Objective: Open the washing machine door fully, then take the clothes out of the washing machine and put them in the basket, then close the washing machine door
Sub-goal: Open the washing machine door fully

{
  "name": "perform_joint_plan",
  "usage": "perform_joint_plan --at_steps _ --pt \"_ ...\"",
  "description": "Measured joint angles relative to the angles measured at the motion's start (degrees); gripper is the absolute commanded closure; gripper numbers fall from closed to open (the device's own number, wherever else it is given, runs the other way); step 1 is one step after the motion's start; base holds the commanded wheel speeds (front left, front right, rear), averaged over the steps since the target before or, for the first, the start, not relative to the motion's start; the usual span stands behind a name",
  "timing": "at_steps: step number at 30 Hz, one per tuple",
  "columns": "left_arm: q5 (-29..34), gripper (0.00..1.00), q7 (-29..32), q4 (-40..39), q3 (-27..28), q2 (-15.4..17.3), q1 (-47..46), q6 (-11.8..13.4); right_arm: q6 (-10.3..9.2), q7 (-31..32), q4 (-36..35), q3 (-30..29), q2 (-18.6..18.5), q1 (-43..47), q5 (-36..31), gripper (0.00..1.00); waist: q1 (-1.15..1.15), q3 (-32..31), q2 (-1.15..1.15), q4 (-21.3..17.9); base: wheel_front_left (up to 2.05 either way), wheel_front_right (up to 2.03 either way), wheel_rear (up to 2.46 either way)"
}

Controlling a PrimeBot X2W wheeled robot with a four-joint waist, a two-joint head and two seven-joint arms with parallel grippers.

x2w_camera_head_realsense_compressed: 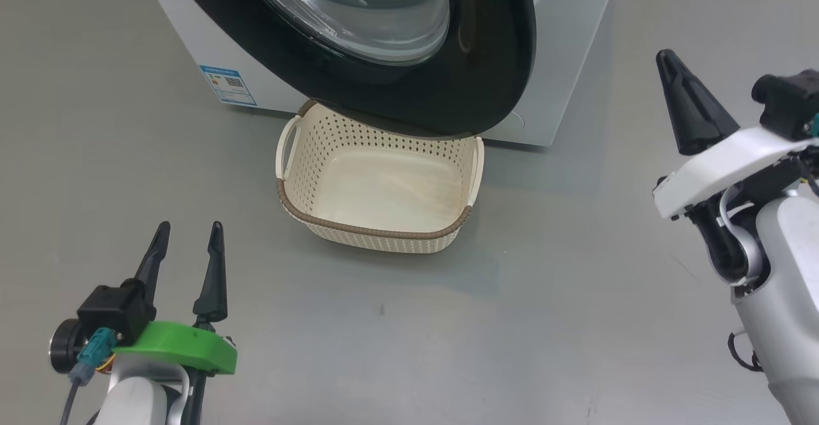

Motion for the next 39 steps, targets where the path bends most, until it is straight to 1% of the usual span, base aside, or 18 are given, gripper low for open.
perform_joint_plan --at_steps 6,10,13,14,15,16,17,19,20,22,24,30,39 --pt "0.2 0.0 0.0 -0.4 0.1 0.0 0.5 0.0 -0.27 -5.9 -2.7 0.3 0.0 5.9 -3.7 1.0 0.0 -0.5 0.0 -1.0 0.0 0.0 0.0" --pt "0.2 0.0 0.0 -0.9 0.7 0.1 0.6 0.0 -1.69 -9.0 -3.9 0.5 0.2 9.1 -5.3 1.0 0.0 -0.4 0.0 -1.4 0.0 0.0 0.0" --pt "0.2 0.0 0.0 -0.9 0.5 0.1 0.6 0.0 -3.21 -11.1 -4.1 0.2 0.4 11.6 -5.9 1.0 0.0 -0.3 0.0 -1.8 0.0 0.0 0.0" --pt "0.2 0.0 0.0 -0.9 0.5 0.1 0.6 0.0 -3.74 -11.6 -4.1 0.1 0.6 12.5 -6.1 0.89 0.0 -0.3 0.0 -1.8 0.0 0.0 0.0" --pt "0.2 0.0 0.0 -0.9 0.5 0.1 0.6 0.0 -4.3 -12.2 -4.0 0.1 0.7 13.4 -6.6 0.56 0.0 -0.3 0.0 -1.9 0.0 0.0 0.0" --pt "0.2 0.0 0.0 -0.9 0.5 0.1 0.6 0.0 -4.8 -12.8 -4.0 0.0 0.7 14.2 -7.1 0.04 0.0 -0.3 0.0 -2.0 0.0 0.0 0.0" --pt "0.2 0.0 0.0 -0.9 0.5 0.1 0.6 0.0 -5.35 -13.5 -4.0 0.0 0.7 14.7 -7.6 0.0 0.0 -0.4 0.0 -2.0 0.0 0.0 0.0" --pt "0.2 0.0 0.0 -0.9 0.5 0.1 0.6 0.0 -6.3 -14.2 -3.9 -0.5 1.0 15.7 -7.8 0.0 0.0 -0.4 0.0 -2.1 0.0 0.0 0.0" --pt "0.4 0.0 0.0 -0.9 0.5 0.1 0.6 0.0 -7.13 -14.6 -3.9 -0.9 1.5 16.4 -7.9 0.0 0.0 -0.5 0.0 -2.1 0.0 0.0 0.0" --pt "0.5 0.0 0.0 -0.9 0.5 0.1 0.6 0.0 -7.66 -14.6 -3.9 -0.9 1.8 17.1 -8.2 0.0 0.0 -0.6 0.0 -2.2 0.0 0.0 0.0" --pt "0.6 0.0 0.0 -0.9 0.5 0.1 0.7 0.0 -7.73 -14.7 -3.8 -0.9 2.0 17.7 -8.4 0.0 0.0 -0.7 0.0 -2.3 0.0 0.0 0.0" --pt "0.6 0.0 0.0 -0.9 0.2 0.1 0.7 0.0 -9.13 -15.2 -3.7 -1.3 2.2 18.9 -9.3 0.0 0.0 -1.2 0.0 -2.4 0.0 0.0 0.0" --pt "0.7 0.0 0.0 -0.9 0.0 0.1 1.6 0.0 -9.66 -15.7 -4.3 -1.7 2.7 19.6 -9.9 0.0 0.0 -1.6 0.0 -2.4 0.0 0.0 0.0"
